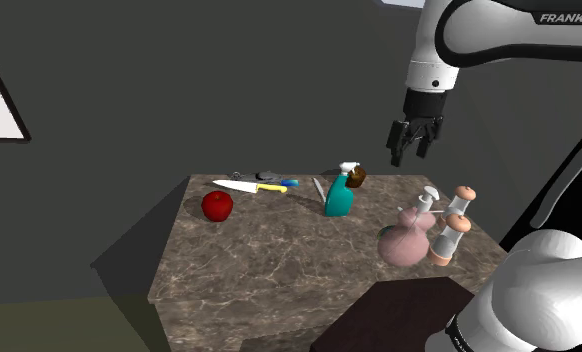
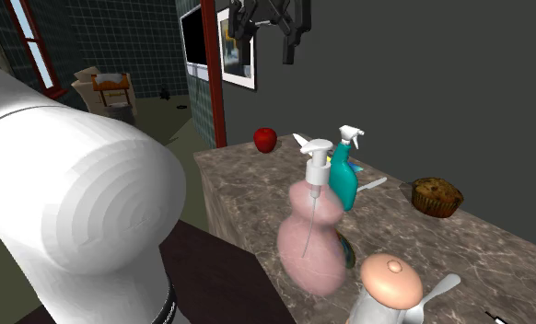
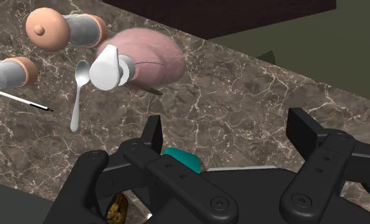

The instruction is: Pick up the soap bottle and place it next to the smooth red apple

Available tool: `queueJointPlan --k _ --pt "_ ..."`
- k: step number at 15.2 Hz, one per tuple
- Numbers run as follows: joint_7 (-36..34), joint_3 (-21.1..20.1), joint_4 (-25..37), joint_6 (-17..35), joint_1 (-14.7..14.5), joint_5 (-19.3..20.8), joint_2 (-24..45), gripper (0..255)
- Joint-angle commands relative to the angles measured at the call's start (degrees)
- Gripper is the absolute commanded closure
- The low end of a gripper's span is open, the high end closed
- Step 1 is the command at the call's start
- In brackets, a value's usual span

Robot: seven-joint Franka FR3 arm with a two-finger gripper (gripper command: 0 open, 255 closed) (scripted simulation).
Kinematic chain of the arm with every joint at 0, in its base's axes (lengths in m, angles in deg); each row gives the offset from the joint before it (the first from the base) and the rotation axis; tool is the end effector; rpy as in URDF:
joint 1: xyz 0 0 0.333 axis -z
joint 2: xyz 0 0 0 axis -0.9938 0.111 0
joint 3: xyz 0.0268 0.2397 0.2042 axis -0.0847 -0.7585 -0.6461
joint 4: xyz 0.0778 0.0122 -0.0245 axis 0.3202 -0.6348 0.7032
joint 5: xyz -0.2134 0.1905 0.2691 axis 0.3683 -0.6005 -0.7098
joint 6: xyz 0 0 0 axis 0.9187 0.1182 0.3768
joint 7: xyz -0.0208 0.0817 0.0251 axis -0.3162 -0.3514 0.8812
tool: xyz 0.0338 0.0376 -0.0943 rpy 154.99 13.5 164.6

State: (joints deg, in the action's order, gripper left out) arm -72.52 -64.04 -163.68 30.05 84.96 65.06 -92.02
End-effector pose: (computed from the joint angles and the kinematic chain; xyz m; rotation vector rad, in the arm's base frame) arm 0.3127 -0.0359 0.5666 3.0924 -0.2501 -0.1469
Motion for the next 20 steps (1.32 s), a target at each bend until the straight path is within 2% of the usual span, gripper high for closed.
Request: queueJointPlan --k 1,7,13,20 --pt "0.0 0.0 0.0 0.0 0.0 0.0 0.0 0" --pt "9.6 7.0 -10.3 6.7 2.1 6.1 -6.2 0" --pt "19.7 15.8 -17.7 14.6 5.2 13.4 -8.8 0" --pt "19.9 17.6 -22.1 19.8 5.9 15.1 -8.1 0"
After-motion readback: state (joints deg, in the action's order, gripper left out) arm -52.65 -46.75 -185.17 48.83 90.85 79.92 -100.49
